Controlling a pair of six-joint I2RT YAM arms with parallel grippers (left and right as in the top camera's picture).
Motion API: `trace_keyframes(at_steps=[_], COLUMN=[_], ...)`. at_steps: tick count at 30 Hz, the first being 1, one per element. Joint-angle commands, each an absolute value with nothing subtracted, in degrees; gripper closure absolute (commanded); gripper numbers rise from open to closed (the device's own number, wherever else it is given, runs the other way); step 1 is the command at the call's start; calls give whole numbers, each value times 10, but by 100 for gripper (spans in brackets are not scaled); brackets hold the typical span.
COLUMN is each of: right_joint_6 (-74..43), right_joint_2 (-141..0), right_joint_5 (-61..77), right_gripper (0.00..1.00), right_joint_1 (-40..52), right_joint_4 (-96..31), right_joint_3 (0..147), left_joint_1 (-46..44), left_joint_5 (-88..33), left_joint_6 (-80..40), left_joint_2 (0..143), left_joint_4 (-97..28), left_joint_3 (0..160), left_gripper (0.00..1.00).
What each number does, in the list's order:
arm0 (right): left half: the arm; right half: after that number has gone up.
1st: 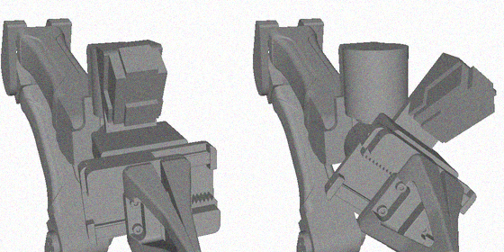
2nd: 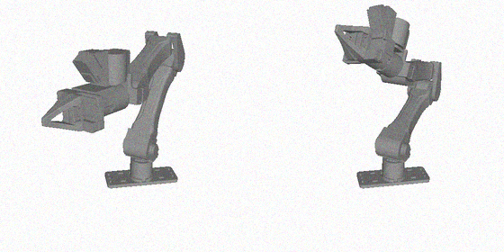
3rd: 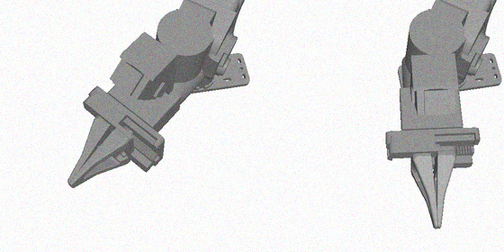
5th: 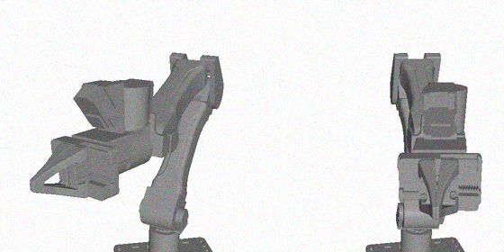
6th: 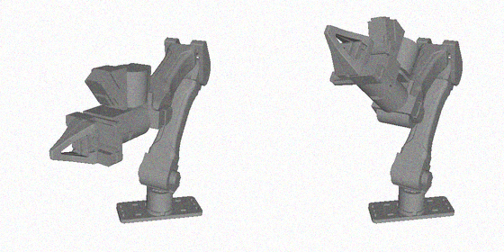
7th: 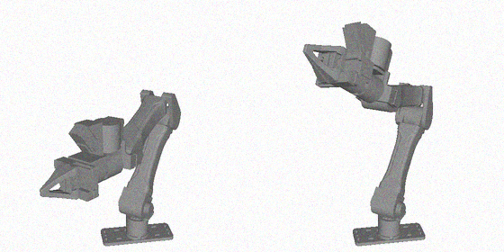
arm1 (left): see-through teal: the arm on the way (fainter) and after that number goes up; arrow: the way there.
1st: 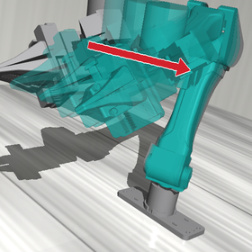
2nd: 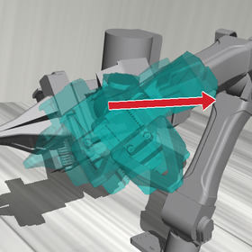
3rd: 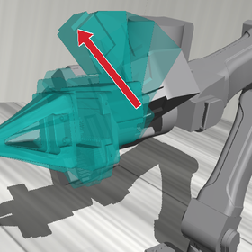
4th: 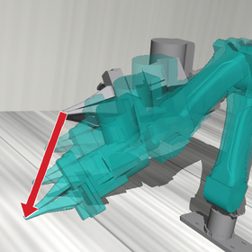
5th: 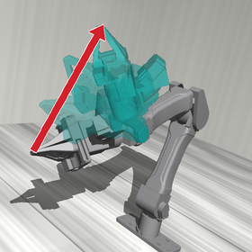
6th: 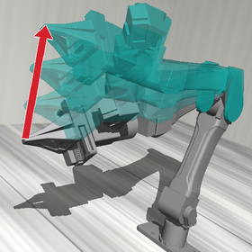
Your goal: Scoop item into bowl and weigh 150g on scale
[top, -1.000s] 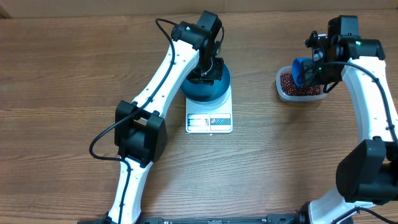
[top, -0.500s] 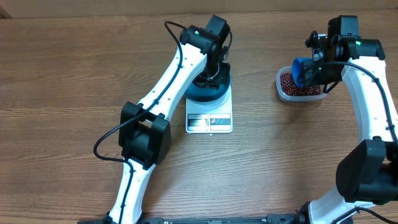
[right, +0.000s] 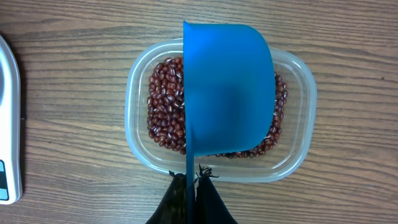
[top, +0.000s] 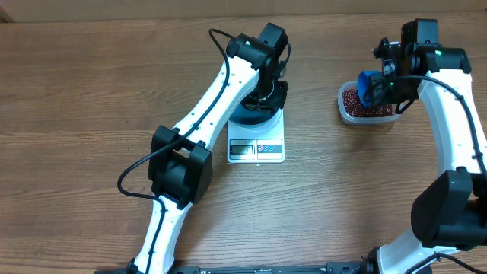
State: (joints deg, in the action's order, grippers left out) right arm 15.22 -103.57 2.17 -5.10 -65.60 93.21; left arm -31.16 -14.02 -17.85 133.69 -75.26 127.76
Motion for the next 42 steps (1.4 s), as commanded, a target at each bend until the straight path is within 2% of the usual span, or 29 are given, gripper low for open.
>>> trace_keyframes(at_steps=[1,6,42], right_joint_6=[150,150,150], right_joint_2=[-1031,-1031,-1031], right_joint_5=[27,27,27], right_gripper=[96,96,96], right_joint_1=[-50,-50,-50], right_joint_4=[-652,-652,-652], right_joint_3=[933,933,933], left_joint_1=[-316,-316,-319], left_joint_5=[-151,-195,-206], left_joint_6=[-167,-137,-115], left_joint_2=[1344,1344,1344], left_joint_4=[-766,-769,-711], left_joint_3=[1275,1275,1275], left_gripper=[96,96,96])
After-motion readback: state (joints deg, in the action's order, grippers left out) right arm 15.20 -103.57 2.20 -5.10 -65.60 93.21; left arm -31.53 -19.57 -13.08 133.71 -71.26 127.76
